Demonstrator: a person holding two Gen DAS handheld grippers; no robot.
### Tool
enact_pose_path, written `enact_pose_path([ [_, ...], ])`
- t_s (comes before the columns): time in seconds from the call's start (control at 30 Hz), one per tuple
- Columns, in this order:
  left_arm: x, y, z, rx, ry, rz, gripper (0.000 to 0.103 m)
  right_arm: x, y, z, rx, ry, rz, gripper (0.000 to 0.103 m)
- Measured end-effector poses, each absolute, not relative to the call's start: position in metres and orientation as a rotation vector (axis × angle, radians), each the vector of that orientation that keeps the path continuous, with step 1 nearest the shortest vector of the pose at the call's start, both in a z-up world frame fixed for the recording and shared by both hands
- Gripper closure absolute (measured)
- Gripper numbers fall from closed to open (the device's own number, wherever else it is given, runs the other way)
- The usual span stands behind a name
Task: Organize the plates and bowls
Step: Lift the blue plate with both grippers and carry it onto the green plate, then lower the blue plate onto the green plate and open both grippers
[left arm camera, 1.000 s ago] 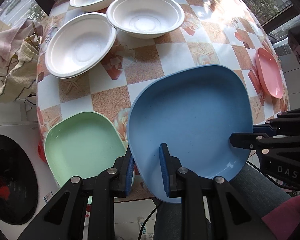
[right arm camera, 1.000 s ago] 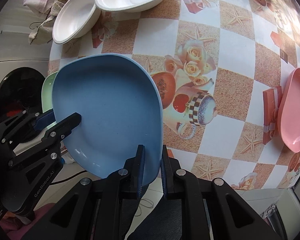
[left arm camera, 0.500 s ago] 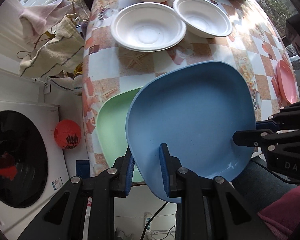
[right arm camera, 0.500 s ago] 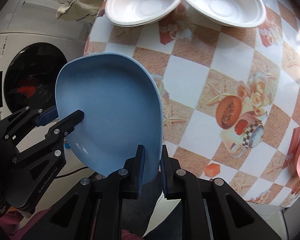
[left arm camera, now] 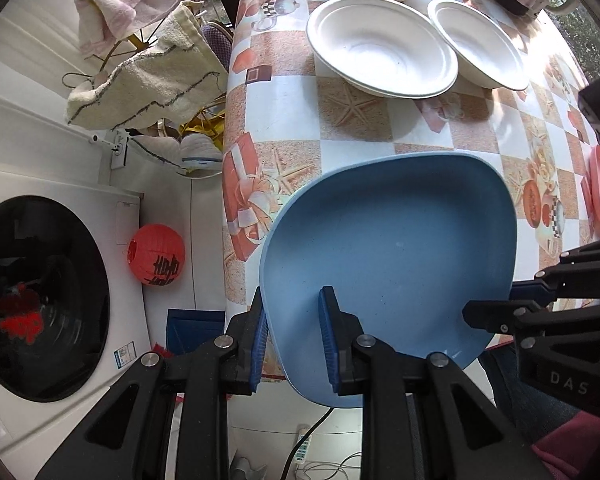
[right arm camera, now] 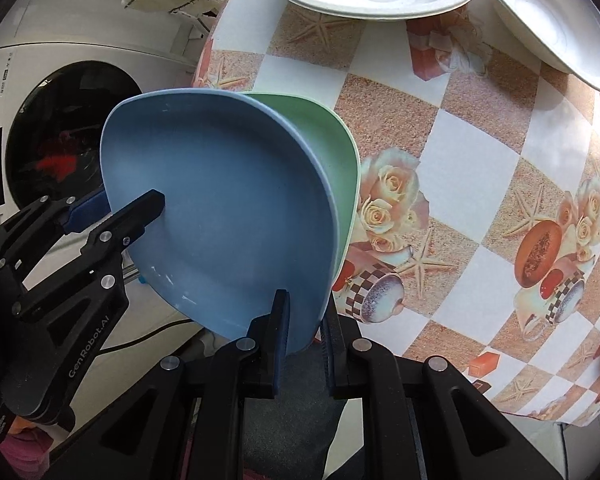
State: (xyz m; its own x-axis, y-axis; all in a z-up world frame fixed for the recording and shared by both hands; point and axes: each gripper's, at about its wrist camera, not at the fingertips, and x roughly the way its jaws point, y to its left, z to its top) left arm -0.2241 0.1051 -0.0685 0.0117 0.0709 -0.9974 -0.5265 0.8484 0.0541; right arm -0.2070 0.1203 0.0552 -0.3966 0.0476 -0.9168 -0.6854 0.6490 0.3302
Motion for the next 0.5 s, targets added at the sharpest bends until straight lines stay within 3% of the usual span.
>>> enact_pose_path([
  [0.07,-0.224,0.107,-0.073,-0.392,1.491,0.491,0.076,-0.199,0.125,0.047,-0.504,1.817,0.867,0.085],
  [0.17,-0.225,0.110,-0.079,-0.399,1.495,0.524,0.066,-0.193,0.130,0.039,-0.503,1.795,0.864,0.084],
  [0.23,-0.227,0.111,-0.078,-0.402,1.488,0.551,0.052,-0.183,0.127,0.039,-0.525,1.764,0.847,0.056],
  [0.27,-0.228,0.111,-0.076,-0.406,1.477,0.554,0.047,-0.182,0.124,0.040,-0.535,1.746,0.838,0.019],
  [0.3,-0.229,0.110,-0.074,-0.411,1.466,0.553,0.045,-0.178,0.122,0.041,-0.542,1.724,0.826,0.000],
  [0.4,-0.230,0.108,-0.069,-0.429,1.445,0.547,0.038,-0.157,0.112,0.038,-0.548,1.685,0.790,0.001],
  [0.5,-0.225,0.102,-0.067,-0.442,1.445,0.522,0.036,-0.136,0.091,0.023,-0.567,1.706,0.707,0.001],
])
